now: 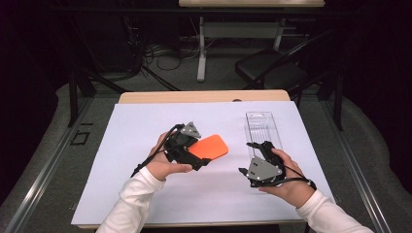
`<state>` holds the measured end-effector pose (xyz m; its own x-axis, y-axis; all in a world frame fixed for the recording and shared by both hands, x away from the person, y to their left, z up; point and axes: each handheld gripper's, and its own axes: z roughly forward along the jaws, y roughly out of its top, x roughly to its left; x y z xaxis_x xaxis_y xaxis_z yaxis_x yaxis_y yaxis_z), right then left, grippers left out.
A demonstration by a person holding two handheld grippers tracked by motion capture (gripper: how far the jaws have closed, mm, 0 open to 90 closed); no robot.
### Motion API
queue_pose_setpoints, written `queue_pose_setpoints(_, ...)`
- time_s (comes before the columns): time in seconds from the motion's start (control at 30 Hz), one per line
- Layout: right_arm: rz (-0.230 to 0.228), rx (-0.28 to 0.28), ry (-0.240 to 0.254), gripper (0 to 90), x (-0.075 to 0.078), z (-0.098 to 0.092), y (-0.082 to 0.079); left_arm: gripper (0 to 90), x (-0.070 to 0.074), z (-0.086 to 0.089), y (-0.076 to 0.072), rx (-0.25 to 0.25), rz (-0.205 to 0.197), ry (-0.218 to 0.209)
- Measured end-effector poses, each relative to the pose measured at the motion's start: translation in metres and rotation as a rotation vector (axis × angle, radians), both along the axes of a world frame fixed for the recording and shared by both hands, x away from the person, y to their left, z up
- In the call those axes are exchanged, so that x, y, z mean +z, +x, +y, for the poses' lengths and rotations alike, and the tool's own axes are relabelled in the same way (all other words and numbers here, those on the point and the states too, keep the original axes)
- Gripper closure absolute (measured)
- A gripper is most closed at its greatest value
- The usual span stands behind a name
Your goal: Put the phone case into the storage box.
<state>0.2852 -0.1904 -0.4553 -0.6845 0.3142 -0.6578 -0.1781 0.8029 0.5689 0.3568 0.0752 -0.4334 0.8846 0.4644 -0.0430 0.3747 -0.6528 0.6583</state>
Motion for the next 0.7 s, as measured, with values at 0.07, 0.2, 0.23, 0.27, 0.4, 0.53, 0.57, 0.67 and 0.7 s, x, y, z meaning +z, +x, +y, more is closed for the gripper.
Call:
queue_pose_setpoints(0.07,-0.015,0.000,-0.022,21.2,0.000,0.003,0.001,16.3,0.000,0.000,0.000,0.001,0.001,-0.001)
queue_pose_setpoints(0.2,-0.059,0.018,-0.069,21.8,0.000,0.008,0.002,16.2,0.000,0.001,0.000,0.001,0.004,-0.005)
queue_pose_setpoints(0.23,-0.073,0.020,-0.073,21.9,0.000,0.009,0.002,16.3,0.000,0.001,0.000,0.002,0.005,-0.007)
queue_pose_setpoints(0.27,-0.085,0.028,-0.086,22.0,-0.001,0.011,0.002,16.3,0.000,0.002,0.000,0.003,0.005,-0.007)
queue_pose_setpoints(0.4,-0.127,0.053,-0.120,22.8,-0.002,0.017,0.002,16.2,0.001,0.002,0.000,0.009,0.007,-0.013)
queue_pose_setpoints(0.53,-0.144,0.073,-0.139,23.2,-0.004,0.023,0.003,16.2,0.001,0.002,-0.001,0.005,0.006,-0.011)
queue_pose_setpoints(0.57,-0.146,0.077,-0.145,23.4,-0.005,0.025,0.004,16.3,0.001,0.002,-0.001,0.004,0.006,-0.011)
queue_pose_setpoints(0.67,-0.164,0.088,-0.166,23.9,-0.007,0.029,0.005,16.3,0.001,0.002,-0.002,0.000,0.006,-0.008)
queue_pose_setpoints(0.7,-0.171,0.089,-0.173,24.0,-0.007,0.030,0.005,16.2,0.000,0.001,-0.002,0.002,0.007,-0.011)
